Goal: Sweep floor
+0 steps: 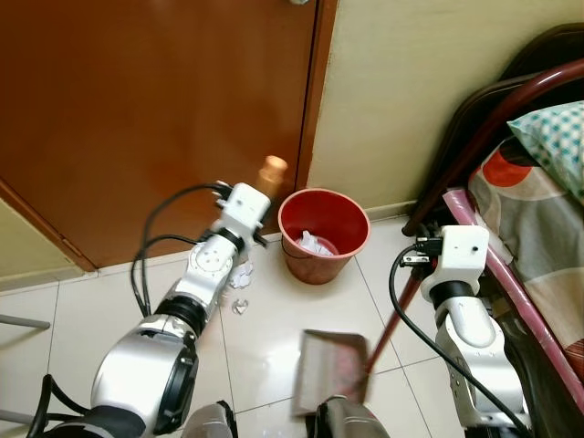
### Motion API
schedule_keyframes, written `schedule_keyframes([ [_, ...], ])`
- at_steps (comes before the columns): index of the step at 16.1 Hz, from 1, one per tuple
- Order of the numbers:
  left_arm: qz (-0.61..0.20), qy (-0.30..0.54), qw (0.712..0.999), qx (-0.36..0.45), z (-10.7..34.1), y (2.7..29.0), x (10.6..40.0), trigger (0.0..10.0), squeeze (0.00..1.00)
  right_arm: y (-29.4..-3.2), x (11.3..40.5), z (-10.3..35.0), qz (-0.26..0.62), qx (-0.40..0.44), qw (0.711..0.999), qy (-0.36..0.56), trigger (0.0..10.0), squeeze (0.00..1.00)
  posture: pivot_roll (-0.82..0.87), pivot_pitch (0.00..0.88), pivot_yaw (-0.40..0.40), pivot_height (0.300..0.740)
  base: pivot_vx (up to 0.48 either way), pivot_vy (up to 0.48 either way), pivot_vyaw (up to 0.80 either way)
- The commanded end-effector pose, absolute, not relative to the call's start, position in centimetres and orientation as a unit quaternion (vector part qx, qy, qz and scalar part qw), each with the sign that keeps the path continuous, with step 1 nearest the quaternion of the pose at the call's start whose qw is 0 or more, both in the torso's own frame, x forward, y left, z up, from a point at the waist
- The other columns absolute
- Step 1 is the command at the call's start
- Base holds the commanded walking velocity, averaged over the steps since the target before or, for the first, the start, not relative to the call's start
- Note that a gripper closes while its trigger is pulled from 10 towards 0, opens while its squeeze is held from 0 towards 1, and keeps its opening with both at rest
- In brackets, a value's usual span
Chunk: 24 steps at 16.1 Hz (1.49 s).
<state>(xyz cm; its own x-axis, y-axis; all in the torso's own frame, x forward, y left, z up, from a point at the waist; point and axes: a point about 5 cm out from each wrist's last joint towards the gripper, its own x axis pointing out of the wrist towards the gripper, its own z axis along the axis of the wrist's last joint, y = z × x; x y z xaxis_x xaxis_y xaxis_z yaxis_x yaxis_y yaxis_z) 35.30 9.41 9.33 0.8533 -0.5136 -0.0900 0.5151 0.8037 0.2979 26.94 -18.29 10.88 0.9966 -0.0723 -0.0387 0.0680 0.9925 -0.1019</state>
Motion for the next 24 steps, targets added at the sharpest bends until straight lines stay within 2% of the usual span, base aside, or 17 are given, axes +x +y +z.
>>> schedule_keyframes([
  [1,-0.336,-0.008,0.931,0.145,9.0,8.1,34.4,10.0,0.0,-19.0,27.4,10.7,-0.063,-0.087,0.994,0.027,10.0,0.0,-0.15,0.158,-0.036,0.74,0.0,0.0,0.0],
  [5,-0.435,-0.017,0.891,0.126,7.7,8.2,32.1,10.0,0.0,-18.8,29.9,10.0,-0.078,-0.102,0.991,0.037,10.0,0.0,-0.07,0.155,-0.04,0.74,0.0,0.0,0.0],
  [6,-0.462,-0.029,0.878,0.123,7.5,8.4,31.2,10.0,0.0,-18.7,31.3,10.4,-0.079,-0.105,0.991,0.03,10.0,0.0,-0.04,0.155,-0.038,0.74,0.0,0.0,0.0],
  [9,-0.486,-0.053,0.866,0.102,7.9,8.6,29.9,10.0,0.0,-18.5,33.4,10.5,-0.092,-0.128,0.987,0.037,10.0,0.0,-0.01,0.158,-0.039,0.74,0.0,0.0,0.0],
  [12,-0.473,-0.085,0.875,0.062,9.2,8.8,28.5,10.0,0.0,-17.3,34.8,9.8,-0.094,-0.138,0.984,0.058,10.0,0.0,0.02,0.161,-0.043,0.74,0.0,0.0,0.0],
  [13,-0.426,-0.101,0.899,0.014,10.2,9.1,28.0,10.0,0.0,-15.6,35.1,9.6,-0.073,-0.137,0.986,0.059,10.0,0.0,0.04,0.163,-0.046,0.74,0.0,0.0,0.0],
  [18,-0.22,-0.08,0.97,-0.069,10.7,12.9,28.0,10.0,0.0,-11.8,34.9,7.9,-0.016,-0.138,0.988,0.074,10.0,0.0,0.07,0.166,-0.05,0.74,0.0,0.0,0.0],
  [22,-0.13,-0.062,0.979,-0.142,11.8,14.3,28.5,10.0,0.0,-10.7,34.8,8.0,0.009,-0.141,0.988,0.054,10.0,0.0,0.07,0.169,-0.053,0.74,0.0,0.0,0.0],
  [24,-0.099,-0.069,0.984,-0.131,12.2,15.2,28.7,10.0,0.0,-10.2,34.9,8.4,0.02,-0.133,0.99,0.038,10.0,0.0,0.07,0.165,-0.057,0.74,0.0,0.0,0.0],
])
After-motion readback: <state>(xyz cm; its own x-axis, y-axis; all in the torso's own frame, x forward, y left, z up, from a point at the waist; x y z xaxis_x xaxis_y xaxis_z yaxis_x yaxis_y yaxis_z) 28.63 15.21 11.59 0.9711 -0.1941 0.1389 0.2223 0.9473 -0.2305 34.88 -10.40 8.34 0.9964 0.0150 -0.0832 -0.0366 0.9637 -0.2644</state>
